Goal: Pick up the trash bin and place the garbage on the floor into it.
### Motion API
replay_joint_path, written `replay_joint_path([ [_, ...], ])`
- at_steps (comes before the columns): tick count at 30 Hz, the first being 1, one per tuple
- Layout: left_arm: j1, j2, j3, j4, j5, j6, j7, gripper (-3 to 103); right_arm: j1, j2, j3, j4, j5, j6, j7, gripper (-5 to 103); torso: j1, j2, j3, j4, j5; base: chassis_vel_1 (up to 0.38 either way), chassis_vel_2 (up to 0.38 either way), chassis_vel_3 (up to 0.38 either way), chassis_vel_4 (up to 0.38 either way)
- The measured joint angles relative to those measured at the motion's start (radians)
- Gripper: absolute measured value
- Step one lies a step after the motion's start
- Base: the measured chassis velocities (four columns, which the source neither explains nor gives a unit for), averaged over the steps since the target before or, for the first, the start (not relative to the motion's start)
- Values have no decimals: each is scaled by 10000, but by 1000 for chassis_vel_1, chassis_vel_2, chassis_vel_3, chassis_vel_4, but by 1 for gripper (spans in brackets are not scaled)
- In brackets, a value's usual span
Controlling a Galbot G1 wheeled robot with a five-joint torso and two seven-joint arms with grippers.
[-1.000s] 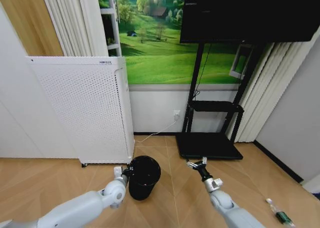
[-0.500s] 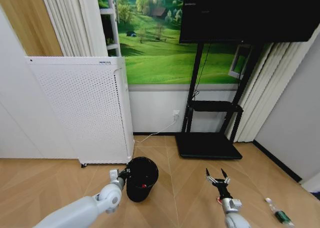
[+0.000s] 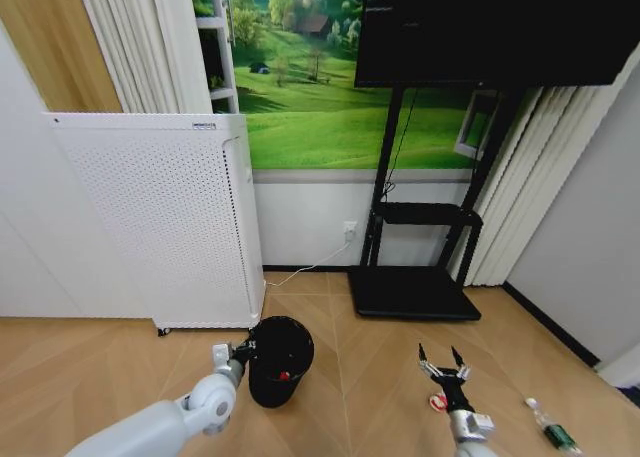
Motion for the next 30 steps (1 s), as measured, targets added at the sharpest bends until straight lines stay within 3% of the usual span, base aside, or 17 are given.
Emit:
replay_joint_path([
  [12,505,41,-366,-155,226,42,159,7,-61,152,102,97,-564,131,193,100,0,0,1,-3,-2,-210,-218,224,226],
  [21,789,106,-611,-273,324,69,209,7,-101,357,89,115,-769,251,359,100,1,0,1,9,-4,16,1,-11,-1],
  [30,1223,129,-884,-420,490,106,279,7,-242,475,166,193,-1042,276,460,100,1,-1,1,1,-4,0,-136,12,124],
])
